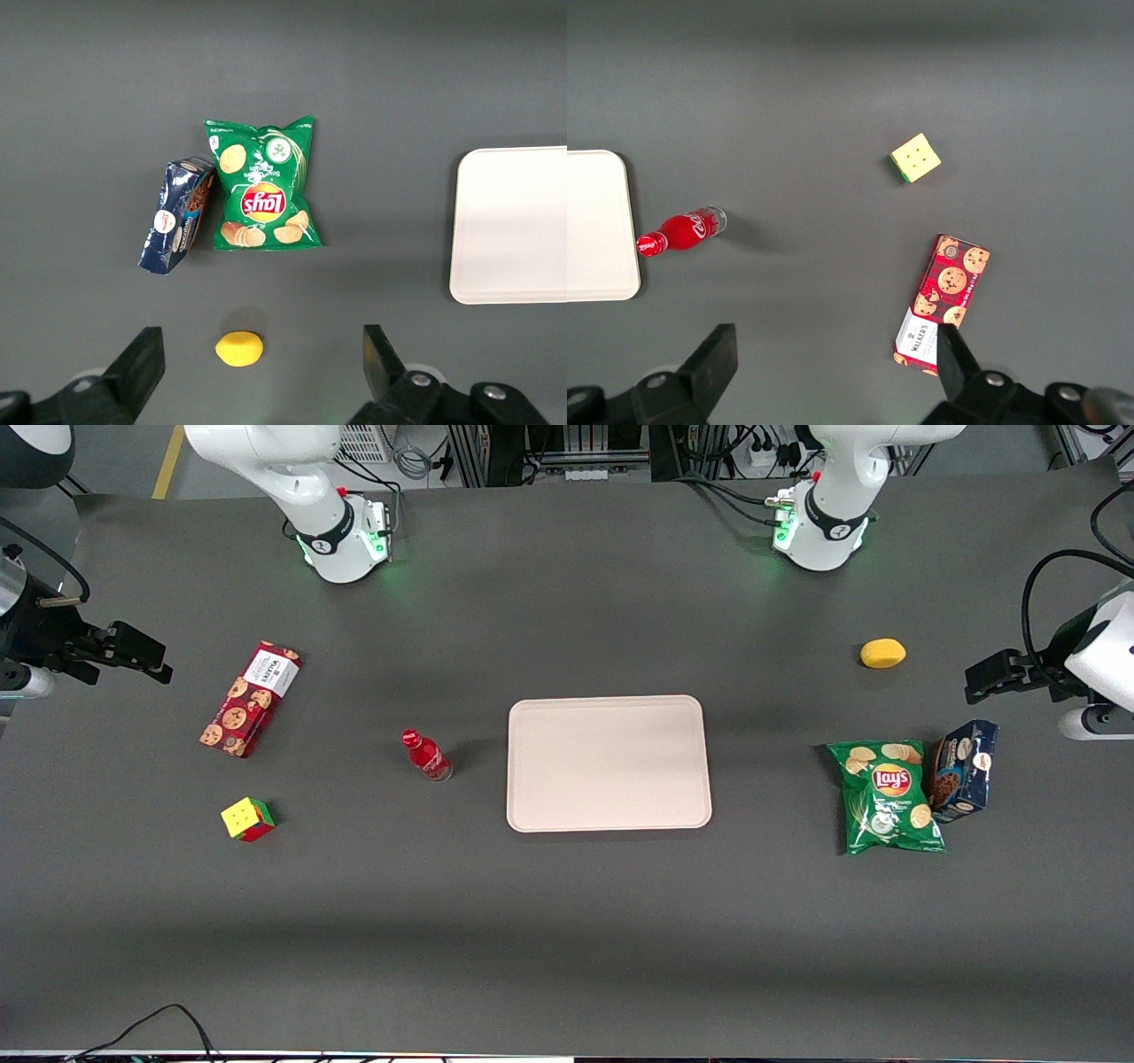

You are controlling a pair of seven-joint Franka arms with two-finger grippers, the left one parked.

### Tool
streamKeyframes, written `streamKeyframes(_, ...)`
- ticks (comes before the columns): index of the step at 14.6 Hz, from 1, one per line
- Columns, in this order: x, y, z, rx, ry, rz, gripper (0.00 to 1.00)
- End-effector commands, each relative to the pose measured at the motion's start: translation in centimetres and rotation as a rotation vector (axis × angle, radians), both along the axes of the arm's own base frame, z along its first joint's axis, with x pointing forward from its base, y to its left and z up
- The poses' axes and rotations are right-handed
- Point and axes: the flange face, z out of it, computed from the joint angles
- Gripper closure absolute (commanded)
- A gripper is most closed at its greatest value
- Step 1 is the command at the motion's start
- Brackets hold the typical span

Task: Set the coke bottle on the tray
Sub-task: 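Move the right gripper down toward the red Coca-Cola bottle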

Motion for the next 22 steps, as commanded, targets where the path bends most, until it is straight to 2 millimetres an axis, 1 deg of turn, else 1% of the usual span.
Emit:
streamKeyframes(1,0.2,0.3,0.5,-0.014,0.0,0.018,0.0)
streamKeyframes(3,0.3,0.3,1.0,-0.013,-0.011,0.013,0.0)
streamKeyframes(6,0.5,0.2,0.9,-0.013,-0.009,0.017,0.0)
streamKeyframes(11,0.4,0.7,1.0,-0.013,-0.011,0.021,0.0)
streamKeyframes(13,0.2,2.2,0.9,-0.002,0.001,0.036,0.0)
streamKeyframes(16,-0.2,5.4,1.0,-0.006,0.014,0.094,0.0)
streamKeyframes(20,-1.3,10.9,1.6,-0.008,0.006,0.196,0.0)
streamKeyframes(21,-1.7,12.6,1.5,-0.011,0.007,0.225,0.0)
streamKeyframes(22,-2.0,13.9,1.5,-0.012,0.007,0.219,0.0)
